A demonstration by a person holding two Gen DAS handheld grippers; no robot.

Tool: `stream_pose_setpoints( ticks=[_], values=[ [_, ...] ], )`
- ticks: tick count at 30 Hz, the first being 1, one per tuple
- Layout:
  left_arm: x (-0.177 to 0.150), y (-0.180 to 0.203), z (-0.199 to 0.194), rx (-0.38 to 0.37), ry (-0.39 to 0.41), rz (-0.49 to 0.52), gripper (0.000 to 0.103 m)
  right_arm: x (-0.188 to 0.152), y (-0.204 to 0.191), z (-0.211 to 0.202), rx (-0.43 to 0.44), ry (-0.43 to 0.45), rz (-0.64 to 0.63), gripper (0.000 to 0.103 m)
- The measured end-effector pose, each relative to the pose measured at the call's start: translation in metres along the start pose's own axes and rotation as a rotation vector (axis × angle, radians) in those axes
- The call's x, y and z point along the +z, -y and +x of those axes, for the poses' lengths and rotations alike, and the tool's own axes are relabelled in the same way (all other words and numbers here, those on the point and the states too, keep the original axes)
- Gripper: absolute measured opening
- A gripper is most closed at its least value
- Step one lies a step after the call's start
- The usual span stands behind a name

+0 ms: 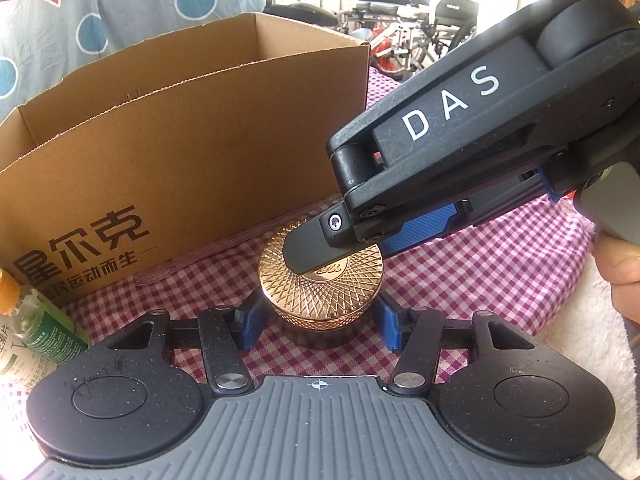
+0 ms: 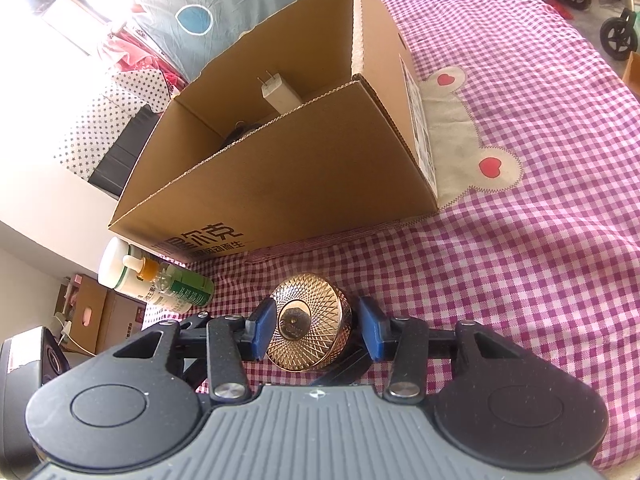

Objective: Organize rigid objects

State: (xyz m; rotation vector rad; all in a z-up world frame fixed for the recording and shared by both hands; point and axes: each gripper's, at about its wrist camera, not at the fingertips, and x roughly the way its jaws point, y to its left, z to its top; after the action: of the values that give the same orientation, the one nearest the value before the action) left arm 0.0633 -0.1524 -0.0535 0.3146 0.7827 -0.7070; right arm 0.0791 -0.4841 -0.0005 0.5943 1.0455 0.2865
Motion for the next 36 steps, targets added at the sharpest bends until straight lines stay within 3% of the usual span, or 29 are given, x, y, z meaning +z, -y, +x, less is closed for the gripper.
stream_pose_setpoints(
  ticks=[6, 8, 10, 18, 26, 36],
  values=[
    [0.000, 0.003, -0.001, 0.000, -0.004, -0.004, 0.057, 0.000, 0.002, 0.002, 0.005, 0.003, 0.010, 0.048],
    [-0.001, 0.001, -0.001, -0.006, -0.014, -0.015, 0.071, 0.000, 0.003, 0.000, -0.008, 0.007, 0.018, 0.048],
    [-0.006, -0.003, -0.005, -0.005, -0.002, -0.038, 0.073, -0.001, 0.002, -0.004, -0.029, 0.019, 0.021, 0.048],
    [-0.009, -0.018, -0.008, -0.029, 0.016, -0.070, 0.072, -0.002, 0.003, -0.006, -0.002, 0.027, 0.038, 0.048],
    [-0.002, -0.016, -0.004, -0.033, 0.029, -0.080, 0.058, -0.003, 0.006, 0.005, 0.024, 0.024, 0.041, 0.048],
    [0.010, -0.010, 0.000, -0.013, 0.022, -0.110, 0.056, -0.003, -0.004, 0.007, 0.008, 0.037, -0.006, 0.049]
  ],
)
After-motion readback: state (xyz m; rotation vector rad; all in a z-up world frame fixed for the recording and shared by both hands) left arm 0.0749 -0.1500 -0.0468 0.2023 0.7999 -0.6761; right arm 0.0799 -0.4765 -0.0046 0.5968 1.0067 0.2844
